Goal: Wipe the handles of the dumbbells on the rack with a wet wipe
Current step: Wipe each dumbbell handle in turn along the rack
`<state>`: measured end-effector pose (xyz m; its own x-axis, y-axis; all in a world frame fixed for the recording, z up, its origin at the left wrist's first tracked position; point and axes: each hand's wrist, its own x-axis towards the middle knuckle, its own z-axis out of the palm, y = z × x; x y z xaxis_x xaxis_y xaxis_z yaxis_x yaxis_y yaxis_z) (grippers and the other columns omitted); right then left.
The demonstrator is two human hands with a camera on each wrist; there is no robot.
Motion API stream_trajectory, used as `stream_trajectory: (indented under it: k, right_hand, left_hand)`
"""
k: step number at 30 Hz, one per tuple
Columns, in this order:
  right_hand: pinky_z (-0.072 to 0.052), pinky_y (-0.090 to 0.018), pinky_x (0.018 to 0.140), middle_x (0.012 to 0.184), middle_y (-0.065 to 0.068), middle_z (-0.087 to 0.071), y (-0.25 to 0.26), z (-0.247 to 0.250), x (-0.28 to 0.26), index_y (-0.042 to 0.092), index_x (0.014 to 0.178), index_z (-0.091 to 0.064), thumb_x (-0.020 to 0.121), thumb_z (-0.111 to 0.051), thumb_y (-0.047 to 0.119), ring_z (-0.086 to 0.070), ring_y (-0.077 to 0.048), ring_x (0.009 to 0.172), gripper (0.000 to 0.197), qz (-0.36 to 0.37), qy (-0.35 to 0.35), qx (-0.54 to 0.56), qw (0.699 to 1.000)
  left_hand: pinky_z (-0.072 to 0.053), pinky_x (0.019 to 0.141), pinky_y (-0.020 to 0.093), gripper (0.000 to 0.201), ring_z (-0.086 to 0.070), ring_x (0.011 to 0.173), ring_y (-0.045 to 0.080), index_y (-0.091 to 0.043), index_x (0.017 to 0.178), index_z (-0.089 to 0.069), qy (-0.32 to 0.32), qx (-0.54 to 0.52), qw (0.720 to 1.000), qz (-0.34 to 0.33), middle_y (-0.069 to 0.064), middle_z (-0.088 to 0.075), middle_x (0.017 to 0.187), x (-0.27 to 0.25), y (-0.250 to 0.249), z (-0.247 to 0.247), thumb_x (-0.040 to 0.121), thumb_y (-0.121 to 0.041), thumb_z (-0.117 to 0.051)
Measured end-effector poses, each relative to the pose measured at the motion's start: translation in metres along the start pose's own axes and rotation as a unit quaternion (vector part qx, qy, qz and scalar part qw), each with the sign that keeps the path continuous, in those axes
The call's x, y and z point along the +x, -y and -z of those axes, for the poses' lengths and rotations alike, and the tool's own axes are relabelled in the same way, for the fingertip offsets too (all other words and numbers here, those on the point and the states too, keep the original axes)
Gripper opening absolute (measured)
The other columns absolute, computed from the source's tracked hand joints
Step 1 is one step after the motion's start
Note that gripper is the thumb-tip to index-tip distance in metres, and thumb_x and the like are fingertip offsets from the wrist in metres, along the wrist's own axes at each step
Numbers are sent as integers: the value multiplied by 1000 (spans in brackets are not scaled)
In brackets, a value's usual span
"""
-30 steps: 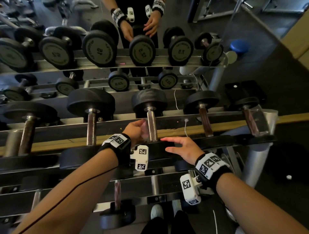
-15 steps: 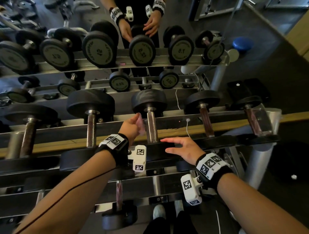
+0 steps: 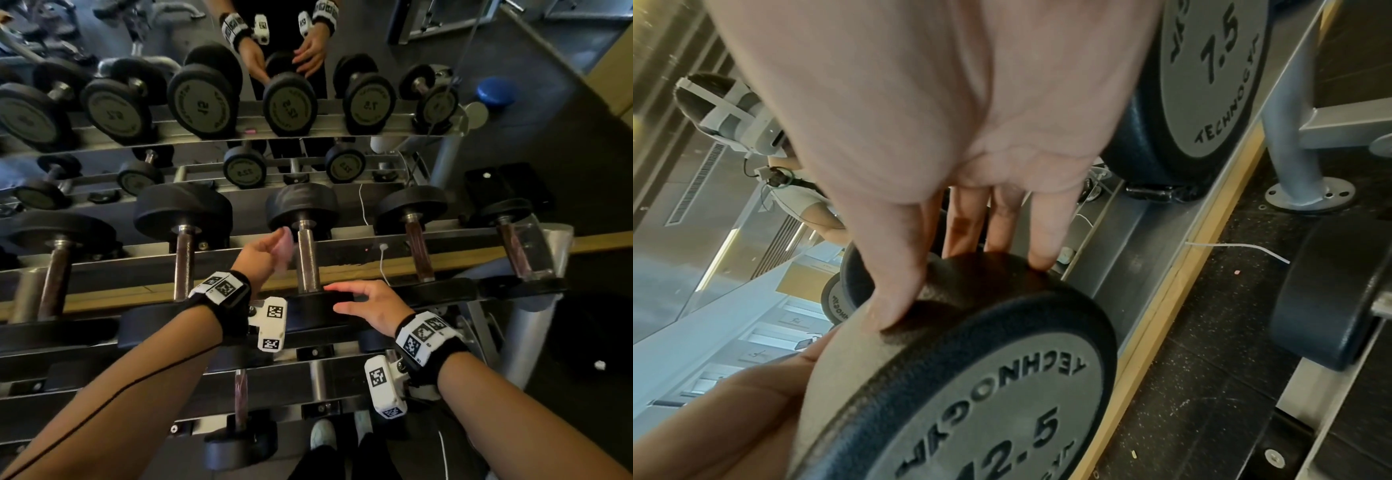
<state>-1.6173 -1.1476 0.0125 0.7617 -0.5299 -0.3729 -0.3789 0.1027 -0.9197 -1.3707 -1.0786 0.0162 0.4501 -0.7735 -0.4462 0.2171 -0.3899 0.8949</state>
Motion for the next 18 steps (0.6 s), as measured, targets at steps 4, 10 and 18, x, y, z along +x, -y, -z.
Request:
stream_trajectory:
  k: [4,10,18]
  right_hand:
    - [-42,2,74,115,17,-68,1,1,0,36,115,-71,85,-74,18,-60,14,101,35,-6,0,1,1000]
    - [-38,6,73,113,21,-66,-4,1,1,36,113,-71,85,-75,17,-56,21,98,35,1,-6,6,1000]
    - [-44,0,75,111,23,-68,2,0,0,42,110,-71,85,-74,19,-60,13,101,34,-1,7,2,1000]
  left_hand:
    - [-46,98,26,49,-56,108,13,-33,138,-49,45,178,980,-74,2,-63,125,4,-3,-13,101,-2,-46]
    - [-46,96,21,42,-58,99,5,-15,143,-50,116,232,963,-75,-3,-61,118,-10,-6,-9,103,-5,-45]
    - [-48,81,15,40,-54,90,21,-21,133,-55,174,238,955,-37,16,-59,100,-25,0,-2,101,2,-46]
